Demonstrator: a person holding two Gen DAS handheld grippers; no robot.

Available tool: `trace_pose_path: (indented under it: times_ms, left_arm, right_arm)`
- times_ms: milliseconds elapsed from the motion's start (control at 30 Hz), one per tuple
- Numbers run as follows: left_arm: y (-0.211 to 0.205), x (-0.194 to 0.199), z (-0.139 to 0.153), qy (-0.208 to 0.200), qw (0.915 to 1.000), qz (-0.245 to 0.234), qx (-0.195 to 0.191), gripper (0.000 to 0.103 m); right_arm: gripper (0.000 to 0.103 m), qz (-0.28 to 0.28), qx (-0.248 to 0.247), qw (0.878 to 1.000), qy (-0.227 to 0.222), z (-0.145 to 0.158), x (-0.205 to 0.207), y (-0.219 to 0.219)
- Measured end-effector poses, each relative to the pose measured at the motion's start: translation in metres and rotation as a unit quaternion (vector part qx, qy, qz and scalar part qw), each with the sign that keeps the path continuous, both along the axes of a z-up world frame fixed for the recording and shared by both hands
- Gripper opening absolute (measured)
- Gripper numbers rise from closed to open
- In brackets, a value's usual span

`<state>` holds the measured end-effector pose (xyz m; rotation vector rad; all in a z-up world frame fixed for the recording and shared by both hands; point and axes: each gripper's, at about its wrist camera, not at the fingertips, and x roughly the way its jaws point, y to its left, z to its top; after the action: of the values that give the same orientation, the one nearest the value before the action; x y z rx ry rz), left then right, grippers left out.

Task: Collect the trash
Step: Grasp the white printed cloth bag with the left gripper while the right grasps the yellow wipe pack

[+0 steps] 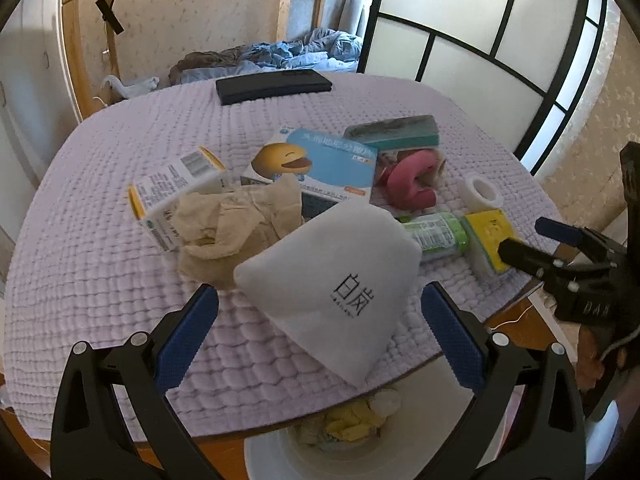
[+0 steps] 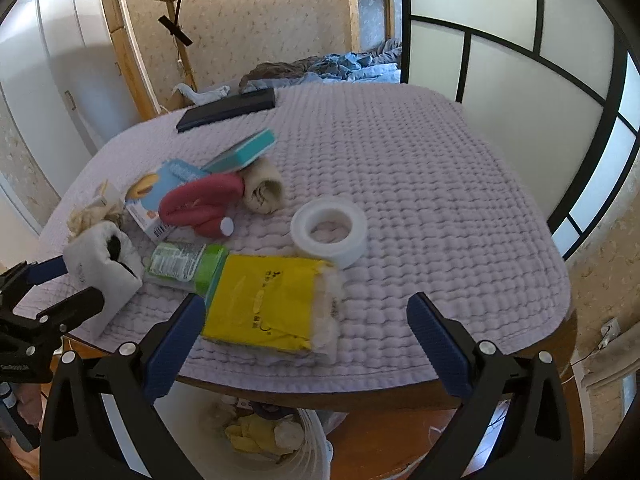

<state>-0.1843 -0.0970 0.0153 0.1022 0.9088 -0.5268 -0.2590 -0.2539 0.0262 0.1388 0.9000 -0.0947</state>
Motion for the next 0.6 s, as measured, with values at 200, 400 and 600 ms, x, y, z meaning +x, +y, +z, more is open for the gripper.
trace_pose_path:
  times_ms: [200, 400, 600]
  left_arm:
    - [-0.020, 0.002, -0.012, -0.028, 0.9984, -0.010, 0.048, 0.102]
    - [-0.019, 0.003, -0.013, -0.022, 0.9986, -0.024, 0.042, 0.080]
    - [-0.019, 0.001, -0.010, -0.016, 0.9986, -0.039, 0.034, 0.072]
  right_arm:
    - [0.098, 0.002, -0.017, 1.000, 0.000, -0.009, 0.011, 0.008]
    - [0.082, 0.033, -0.035, 0.999, -0.007, -0.006, 0.010, 0.018]
    - [0.084, 0.039, -0.034, 0.999, -0.012, -0.003, 0.003, 0.022]
